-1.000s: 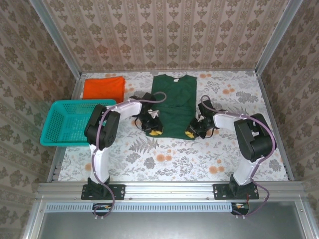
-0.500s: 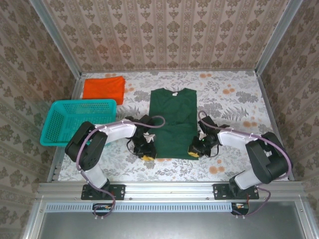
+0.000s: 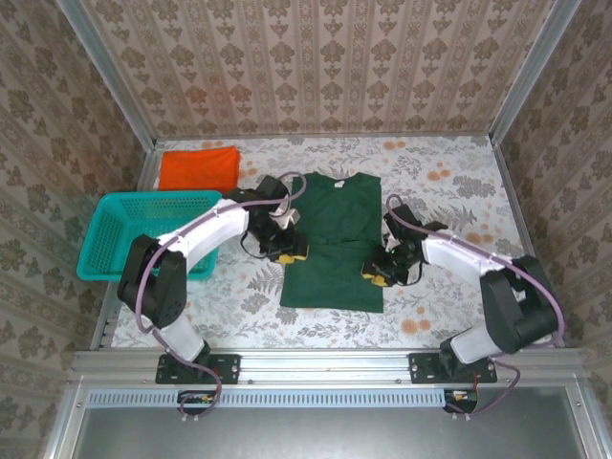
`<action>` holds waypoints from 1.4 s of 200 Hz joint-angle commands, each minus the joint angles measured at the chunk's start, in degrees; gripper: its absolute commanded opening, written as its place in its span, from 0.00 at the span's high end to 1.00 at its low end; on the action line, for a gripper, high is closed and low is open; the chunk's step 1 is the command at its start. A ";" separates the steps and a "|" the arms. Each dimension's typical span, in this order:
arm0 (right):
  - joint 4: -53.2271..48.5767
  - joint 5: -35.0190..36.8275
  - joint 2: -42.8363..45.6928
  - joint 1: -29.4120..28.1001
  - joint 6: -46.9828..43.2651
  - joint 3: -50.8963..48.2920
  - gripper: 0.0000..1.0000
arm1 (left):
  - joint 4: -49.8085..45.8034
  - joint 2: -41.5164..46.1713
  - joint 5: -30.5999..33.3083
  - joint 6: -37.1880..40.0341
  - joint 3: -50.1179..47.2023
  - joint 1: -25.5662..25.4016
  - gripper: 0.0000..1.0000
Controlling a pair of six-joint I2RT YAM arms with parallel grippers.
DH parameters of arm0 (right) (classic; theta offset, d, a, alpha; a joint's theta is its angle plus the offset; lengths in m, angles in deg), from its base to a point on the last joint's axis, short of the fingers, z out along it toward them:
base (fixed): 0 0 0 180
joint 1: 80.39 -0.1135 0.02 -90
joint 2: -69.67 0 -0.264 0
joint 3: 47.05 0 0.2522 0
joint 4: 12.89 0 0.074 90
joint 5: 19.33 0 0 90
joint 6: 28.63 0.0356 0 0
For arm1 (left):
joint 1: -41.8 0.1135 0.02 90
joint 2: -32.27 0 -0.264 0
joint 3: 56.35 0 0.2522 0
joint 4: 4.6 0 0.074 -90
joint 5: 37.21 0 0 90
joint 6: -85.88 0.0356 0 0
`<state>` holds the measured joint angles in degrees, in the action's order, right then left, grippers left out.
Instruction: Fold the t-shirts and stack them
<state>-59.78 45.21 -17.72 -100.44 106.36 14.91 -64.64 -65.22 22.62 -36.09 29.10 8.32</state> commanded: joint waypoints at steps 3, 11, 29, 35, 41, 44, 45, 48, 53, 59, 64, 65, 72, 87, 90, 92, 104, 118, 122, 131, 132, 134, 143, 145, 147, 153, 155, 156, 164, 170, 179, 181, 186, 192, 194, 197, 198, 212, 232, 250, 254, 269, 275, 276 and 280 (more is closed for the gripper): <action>-2.26 1.90 -4.68 0.96 -2.61 4.97 0.70 | 3.51 -4.02 -1.43 -4.00 0.91 1.97 0.61; -2.85 2.14 -6.01 1.48 -3.10 6.51 0.71 | 3.98 -5.38 -1.62 -4.44 1.65 2.63 0.59; -4.91 2.94 -8.73 3.08 -4.01 9.89 0.71 | 4.88 -8.26 -2.42 -4.86 3.87 3.75 0.58; -5.42 3.04 -9.49 3.78 -4.21 10.88 0.71 | 4.89 -9.00 -2.70 -4.97 4.73 3.92 0.57; -5.83 3.12 -10.23 4.42 -4.29 11.69 0.71 | 4.93 -9.83 -2.79 -5.11 5.54 4.13 0.56; -6.02 3.19 -10.63 4.67 -4.36 12.13 0.71 | 5.00 -10.19 -2.81 -5.18 5.97 4.24 0.55; -6.09 3.20 -10.71 4.81 -4.38 12.24 0.71 | 4.99 -10.31 -2.80 -5.19 6.08 4.27 0.55; -6.38 3.28 -11.09 5.10 -4.45 12.69 0.71 | 5.05 -10.67 -2.76 -5.31 6.39 4.35 0.55; -6.66 3.23 -11.74 5.56 -4.56 13.40 0.71 | 5.13 -11.21 -2.66 -5.52 6.89 4.53 0.54; -6.88 2.99 -12.54 5.96 -4.69 14.20 0.71 | 5.41 -11.83 -2.68 -5.95 7.31 4.79 0.54; -6.94 2.79 -13.13 6.29 -4.89 14.79 0.72 | 5.92 -12.28 -2.91 -6.51 7.48 5.03 0.54; -6.90 2.79 -13.27 6.36 -4.90 14.89 0.71 | 6.10 -12.37 -2.93 -6.61 7.50 5.06 0.54; -7.09 2.78 -14.10 6.75 -4.91 15.69 0.72 | 6.90 -12.88 -2.96 -7.40 7.64 5.46 0.53; -6.68 1.44 -15.96 7.86 -4.12 17.04 0.72 | 9.09 -13.79 -3.46 -9.35 7.77 6.16 0.52; -6.56 1.07 -16.28 8.06 -3.94 17.13 0.72 | 9.49 -13.98 -3.62 -9.75 7.84 6.21 0.51; -6.37 0.81 -16.48 8.20 -3.79 17.24 0.72 | 9.75 -14.13 -3.74 -10.02 7.90 6.29 0.51; -5.83 0.02 -17.43 9.10 -2.80 17.83 0.72 | 10.60 -15.05 -4.17 -10.87 8.75 6.56 0.51; -5.02 -0.50 -18.29 9.79 -1.61 18.69 0.72 | 10.36 -16.08 -4.26 -11.18 10.38 6.80 0.50; -4.81 -0.78 -18.53 9.92 -1.22 19.03 0.72 | 10.19 -16.23 -4.17 -11.19 10.80 6.82 0.50; -4.38 -1.36 -19.07 10.32 -0.37 19.67 0.72 | 9.90 -16.28 -3.54 -11.26 11.68 6.93 0.49; -4.26 -1.49 -19.19 10.35 -0.22 19.79 0.72 | 9.86 -16.26 -3.38 -11.27 11.70 6.93 0.49; -4.17 -1.63 -19.30 10.42 0.08 19.92 0.71 | 9.82 -16.18 -3.20 -11.30 11.85 6.93 0.49; -3.84 -2.22 -19.87 10.88 1.13 20.69 0.70 | 9.32 -15.62 -1.92 -11.19 12.49 6.94 0.47; -3.91 -2.23 -20.04 11.02 1.25 20.94 0.70 | 9.07 -15.51 -1.54 -11.10 12.73 6.93 0.47; -4.06 -2.28 -20.08 11.14 1.44 21.20 0.70 | 8.81 -15.40 -1.15 -11.03 12.95 6.93 0.46; -4.44 -2.08 -20.14 11.41 1.79 21.92 0.70 | 7.76 -14.82 0.28 -10.48 13.64 6.94 0.46; -4.43 -2.00 -20.13 11.50 1.86 22.15 0.70 | 7.41 -14.70 0.81 -10.20 13.92 6.93 0.46; -4.51 -1.98 -20.02 11.51 1.90 22.30 0.70 | 7.16 -14.59 1.08 -10.03 14.05 6.93 0.46; -4.25 -1.67 -19.25 11.70 1.94 22.87 0.70 | 5.70 -13.71 3.15 -8.70 15.26 6.93 0.46; -3.51 -1.46 -18.32 11.71 1.74 23.07 0.70 | 4.80 -13.18 4.18 -7.52 15.96 6.94 0.47; -1.99 -1.65 -16.67 11.49 1.60 22.65 0.70 | 4.22 -12.43 4.73 -5.75 16.91 6.52 0.50; -1.49 -1.80 -16.25 11.43 1.59 22.46 0.70 | 4.19 -12.32 4.63 -5.30 17.11 6.32 0.51; -0.39 -2.24 -15.40 11.23 1.59 21.89 0.71 | 4.05 -12.28 3.99 -4.13 17.70 5.92 0.54; 0.85 -2.89 -14.34 10.89 1.63 21.15 0.72 | 3.29 -12.68 2.88 -2.72 18.71 5.00 0.58; 1.22 -3.17 -14.04 10.67 1.67 20.86 0.72 | 2.86 -12.89 2.43 -2.19 19.14 4.76 0.60; 1.78 -3.64 -13.63 10.45 1.65 20.53 0.72 | 2.27 -13.26 1.83 -1.49 19.91 4.29 0.62; 1.90 -3.77 -13.52 10.38 1.67 20.35 0.73 | 2.00 -13.39 1.59 -1.20 20.17 4.11 0.63; 4.21 -5.94 -12.42 8.70 1.87 18.79 0.74 | -2.08 -16.44 -1.99 2.75 24.57 1.39 0.73; 6.42 -7.97 -12.31 5.47 3.48 16.87 0.77 | -5.27 -20.69 -5.41 6.67 28.41 -2.34 0.81; 7.36 -8.06 -13.87 2.87 4.49 16.99 0.78 | -6.71 -24.11 -8.43 7.74 30.76 -3.75 0.83; 7.73 -7.95 -14.38 2.49 4.99 16.93 0.78 | -7.08 -24.80 -8.58 7.95 31.24 -3.86 0.83; 9.64 -7.73 -16.09 1.66 7.20 17.18 0.79 | -7.54 -26.52 -7.96 8.57 32.16 -4.14 0.83; 10.12 -7.62 -16.91 1.42 8.05 17.47 0.79 | -7.40 -26.92 -7.47 8.59 32.02 -4.14 0.83; 10.15 -7.61 -17.14 1.42 8.12 17.55 0.79 | -7.37 -26.98 -7.41 8.59 31.98 -4.14 0.83; 10.26 -7.47 -17.82 1.35 8.45 17.90 0.79 | -7.08 -27.32 -7.11 8.63 31.71 -4.14 0.83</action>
<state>-52.52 38.68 -32.04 -98.78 110.84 32.62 -67.35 -89.94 16.50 -30.84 59.98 2.97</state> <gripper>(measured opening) 0.214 0.171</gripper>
